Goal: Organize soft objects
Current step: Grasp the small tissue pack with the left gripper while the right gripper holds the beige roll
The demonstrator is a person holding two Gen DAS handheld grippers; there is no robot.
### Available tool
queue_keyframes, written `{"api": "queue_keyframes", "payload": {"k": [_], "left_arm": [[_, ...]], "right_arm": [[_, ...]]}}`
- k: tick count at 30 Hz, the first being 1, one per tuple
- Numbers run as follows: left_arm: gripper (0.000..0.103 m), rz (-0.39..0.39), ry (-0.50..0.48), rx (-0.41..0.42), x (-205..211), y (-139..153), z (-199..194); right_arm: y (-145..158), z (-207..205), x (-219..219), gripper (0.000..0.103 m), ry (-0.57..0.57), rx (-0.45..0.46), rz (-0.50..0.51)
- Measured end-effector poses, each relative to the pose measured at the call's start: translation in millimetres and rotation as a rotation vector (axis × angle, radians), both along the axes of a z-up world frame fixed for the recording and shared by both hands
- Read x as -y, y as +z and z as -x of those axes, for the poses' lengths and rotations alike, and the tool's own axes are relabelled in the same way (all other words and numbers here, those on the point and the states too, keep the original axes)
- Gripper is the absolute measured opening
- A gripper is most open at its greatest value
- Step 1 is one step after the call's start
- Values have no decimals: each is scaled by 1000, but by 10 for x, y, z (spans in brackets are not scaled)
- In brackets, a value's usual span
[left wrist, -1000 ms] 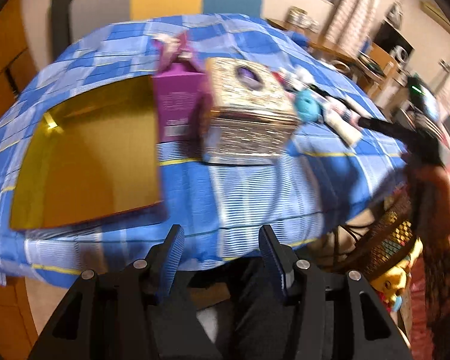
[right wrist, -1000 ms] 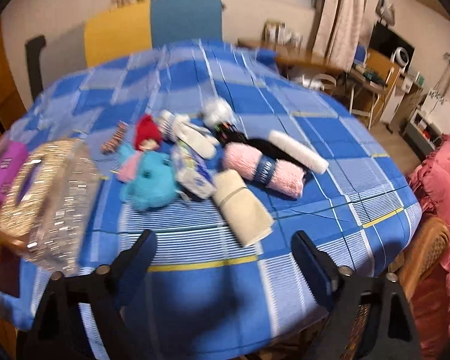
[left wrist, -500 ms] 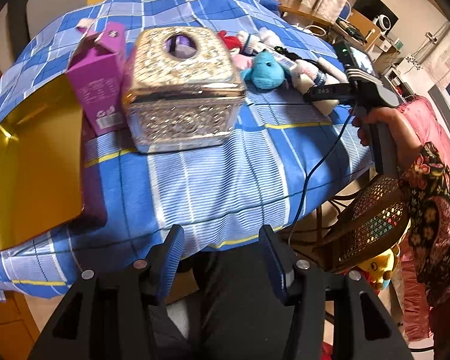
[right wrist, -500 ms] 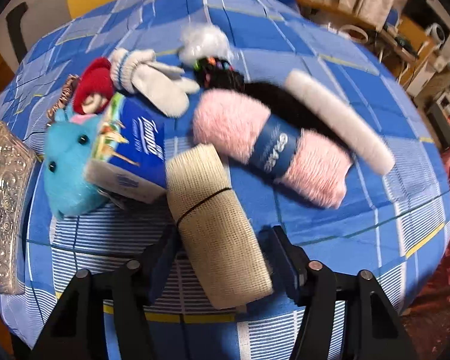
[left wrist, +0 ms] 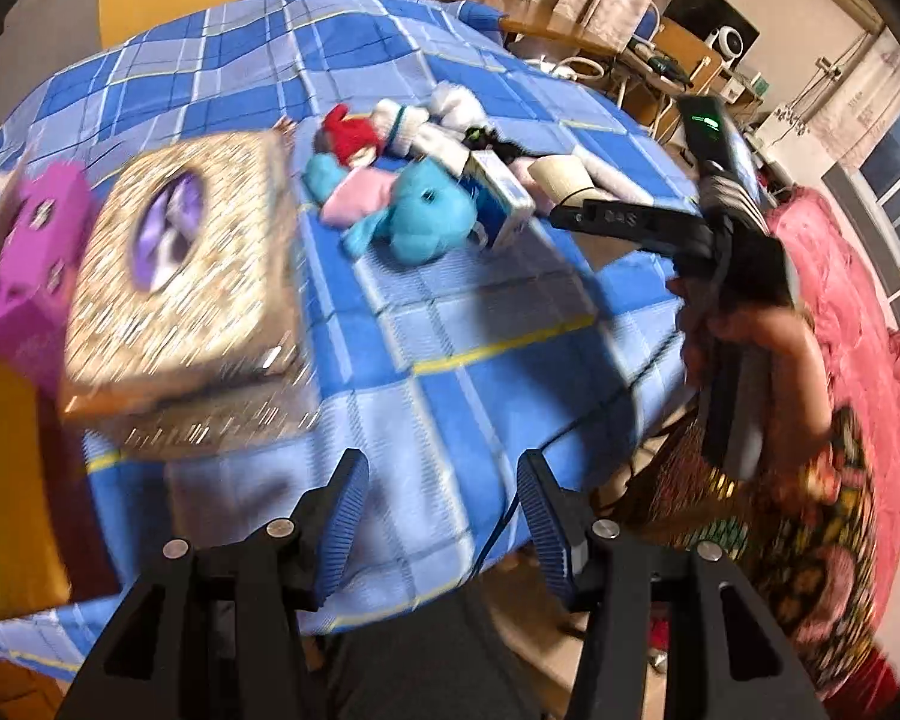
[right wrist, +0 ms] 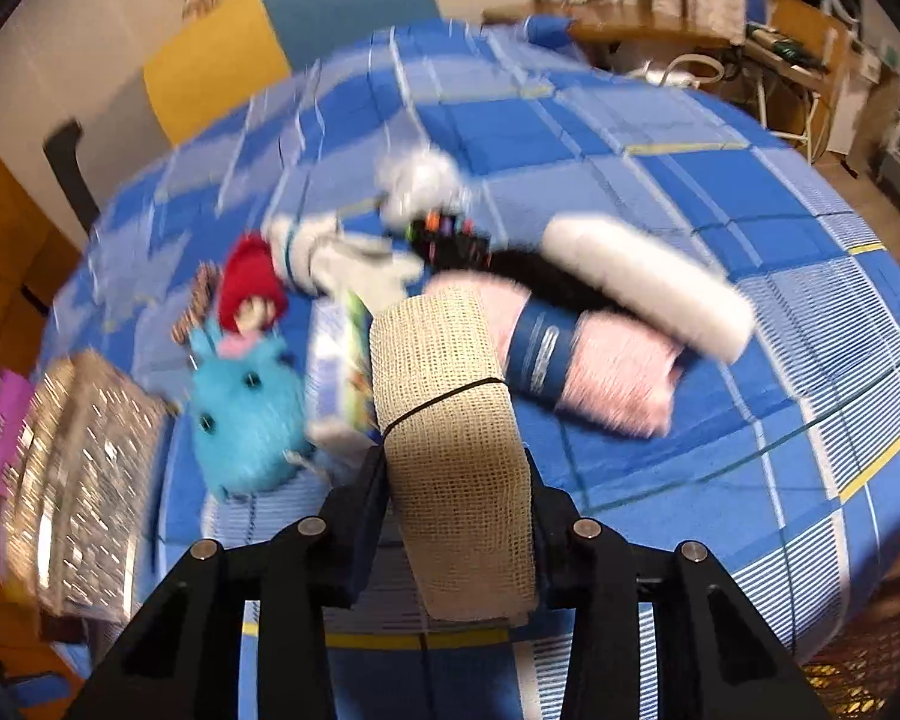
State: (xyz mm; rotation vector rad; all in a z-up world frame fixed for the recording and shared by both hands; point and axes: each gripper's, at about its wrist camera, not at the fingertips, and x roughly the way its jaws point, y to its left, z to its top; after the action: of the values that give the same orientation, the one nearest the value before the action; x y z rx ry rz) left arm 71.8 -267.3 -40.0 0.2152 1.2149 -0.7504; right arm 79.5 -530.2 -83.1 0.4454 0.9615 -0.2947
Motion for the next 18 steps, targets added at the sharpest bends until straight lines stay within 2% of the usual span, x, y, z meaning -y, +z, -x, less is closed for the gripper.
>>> {"api": "queue_keyframes", "payload": {"k": [4,7,10,12,18], "left_arm": [[52,49,19,-62,305,-43,-217],[52,78,15,-2,508,7,-306],[52,27,-10,80,823,-4,-394],[52,18,-45,70,1007,-54,-482],[52,-3,-20,6,1456,-295,-833]], "right_arm": [[142,87,105,40,-49,101,-16],[236,152,185,40,-115,140,23],[287,189,257,40,-165,171,48],[298,198,309,40,-187,176,54],[306,180,401,40,-221,174,70]]}}
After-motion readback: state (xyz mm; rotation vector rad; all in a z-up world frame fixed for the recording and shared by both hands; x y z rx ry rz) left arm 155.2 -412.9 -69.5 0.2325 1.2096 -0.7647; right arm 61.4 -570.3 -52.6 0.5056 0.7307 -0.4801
